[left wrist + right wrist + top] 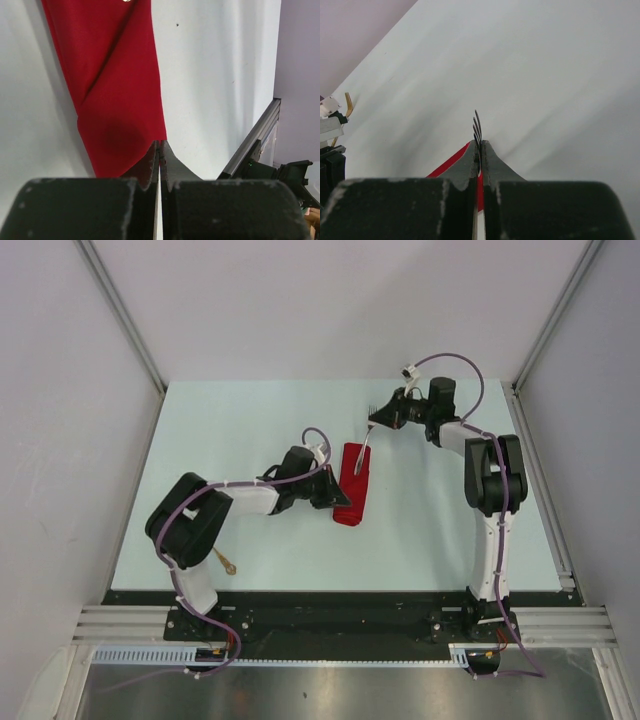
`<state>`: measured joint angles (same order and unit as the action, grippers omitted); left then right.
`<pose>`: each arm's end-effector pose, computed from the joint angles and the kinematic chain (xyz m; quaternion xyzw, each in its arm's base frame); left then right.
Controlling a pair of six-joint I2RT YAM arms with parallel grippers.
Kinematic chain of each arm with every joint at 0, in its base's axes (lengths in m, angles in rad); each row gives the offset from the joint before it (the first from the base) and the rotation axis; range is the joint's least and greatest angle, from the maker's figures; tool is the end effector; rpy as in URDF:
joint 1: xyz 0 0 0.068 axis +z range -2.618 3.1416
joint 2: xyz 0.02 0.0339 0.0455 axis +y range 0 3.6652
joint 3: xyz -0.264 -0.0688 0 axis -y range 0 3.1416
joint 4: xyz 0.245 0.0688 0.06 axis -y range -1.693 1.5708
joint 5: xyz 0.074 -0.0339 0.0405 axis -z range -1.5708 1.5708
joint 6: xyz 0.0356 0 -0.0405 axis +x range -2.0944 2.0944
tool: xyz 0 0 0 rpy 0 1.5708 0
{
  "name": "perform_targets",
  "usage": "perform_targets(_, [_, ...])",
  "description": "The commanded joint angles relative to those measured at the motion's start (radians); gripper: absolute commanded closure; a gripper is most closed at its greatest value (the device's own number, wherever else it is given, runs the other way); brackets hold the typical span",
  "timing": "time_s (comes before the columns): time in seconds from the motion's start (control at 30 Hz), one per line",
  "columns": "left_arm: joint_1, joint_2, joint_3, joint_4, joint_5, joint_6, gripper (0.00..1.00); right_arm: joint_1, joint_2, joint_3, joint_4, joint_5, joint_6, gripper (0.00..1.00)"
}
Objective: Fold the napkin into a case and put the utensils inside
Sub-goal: Insert the fork into the folded napkin.
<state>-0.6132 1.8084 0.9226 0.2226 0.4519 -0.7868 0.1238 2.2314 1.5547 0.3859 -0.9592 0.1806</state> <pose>0.2913 -0.2240 0.1530 0.0219 0.8812 -0.4292 0.1971 0.4936 0.0908 0.1882 -0.2552 0.7191 0.4462 0.4676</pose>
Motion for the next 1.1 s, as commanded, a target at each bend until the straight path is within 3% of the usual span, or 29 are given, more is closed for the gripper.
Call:
perform_targets(0.0, [-0.005,-0.023,-0.039,0.041,0.014,-0.014,1.00,0.019,0.011,0.038,-0.002,-0.030,-0.026,1.00])
perform_targets(0.5, [-0.005,-0.003,-0.056,0.054,0.014,-0.015,1.00,0.046,0.011,0.005,-0.062,-0.039,-0.021,1.00])
perform_targets(1.07, [-0.003,0.000,-0.094,0.087,-0.005,-0.023,1.00,0.091,-0.067,-0.183,0.036,-0.016,0.097,1.00])
